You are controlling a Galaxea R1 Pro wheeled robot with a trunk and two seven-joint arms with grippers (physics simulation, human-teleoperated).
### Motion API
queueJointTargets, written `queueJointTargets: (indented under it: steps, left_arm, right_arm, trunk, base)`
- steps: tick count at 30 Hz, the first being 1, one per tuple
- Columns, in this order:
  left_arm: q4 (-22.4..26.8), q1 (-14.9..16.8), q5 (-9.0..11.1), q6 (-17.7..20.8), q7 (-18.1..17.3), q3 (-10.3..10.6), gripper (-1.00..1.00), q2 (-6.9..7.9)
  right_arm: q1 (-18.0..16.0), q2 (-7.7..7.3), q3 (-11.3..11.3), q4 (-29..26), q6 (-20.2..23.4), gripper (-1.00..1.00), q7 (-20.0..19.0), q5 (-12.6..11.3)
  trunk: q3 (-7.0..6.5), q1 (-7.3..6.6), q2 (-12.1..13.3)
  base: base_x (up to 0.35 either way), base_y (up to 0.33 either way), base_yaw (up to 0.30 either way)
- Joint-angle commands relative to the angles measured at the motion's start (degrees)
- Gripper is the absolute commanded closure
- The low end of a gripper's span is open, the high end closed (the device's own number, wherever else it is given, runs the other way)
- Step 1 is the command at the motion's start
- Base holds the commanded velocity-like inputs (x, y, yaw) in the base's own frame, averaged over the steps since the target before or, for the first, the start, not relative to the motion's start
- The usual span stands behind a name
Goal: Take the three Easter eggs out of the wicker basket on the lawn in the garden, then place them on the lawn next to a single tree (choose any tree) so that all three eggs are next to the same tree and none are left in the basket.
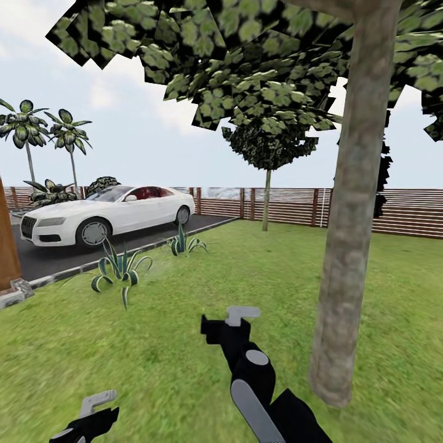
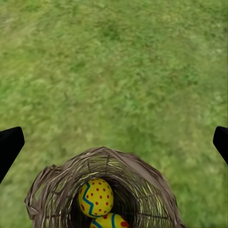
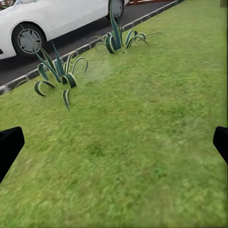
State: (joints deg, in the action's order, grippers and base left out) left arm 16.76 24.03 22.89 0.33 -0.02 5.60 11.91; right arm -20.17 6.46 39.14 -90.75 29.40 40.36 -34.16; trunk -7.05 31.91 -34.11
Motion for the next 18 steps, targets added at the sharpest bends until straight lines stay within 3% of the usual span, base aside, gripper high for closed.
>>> queueJointTargets:
  steps: [1,14,18]
  left_arm:
    - [0.0,0.0,0.6,0.1,0.0,0.5,-1.00,0.06]
    - [0.0,0.0,0.5,0.2,-0.1,0.5,-1.00,0.04]
    - [0.0,0.0,0.5,0.2,-0.1,0.5,-1.00,0.04]
  right_arm:
    - [0.0,-0.01,0.0,0.0,0.2,-1.00,0.5,-0.4]
    - [0.0,-0.02,0.2,0.0,-0.1,-1.00,0.1,-0.5]
    - [0.0,-0.03,0.3,0.0,-0.2,-1.00,0.1,-0.5]
  trunk:
    - [0.02,0.02,0.0]
    - [0.02,0.02,0.0]
    - [0.74,0.90,-1.6]
  base:
    - [0.002,0.001,0.000]
    - [0.000,0.000,0.000]
    - [0.000,0.000,0.000]
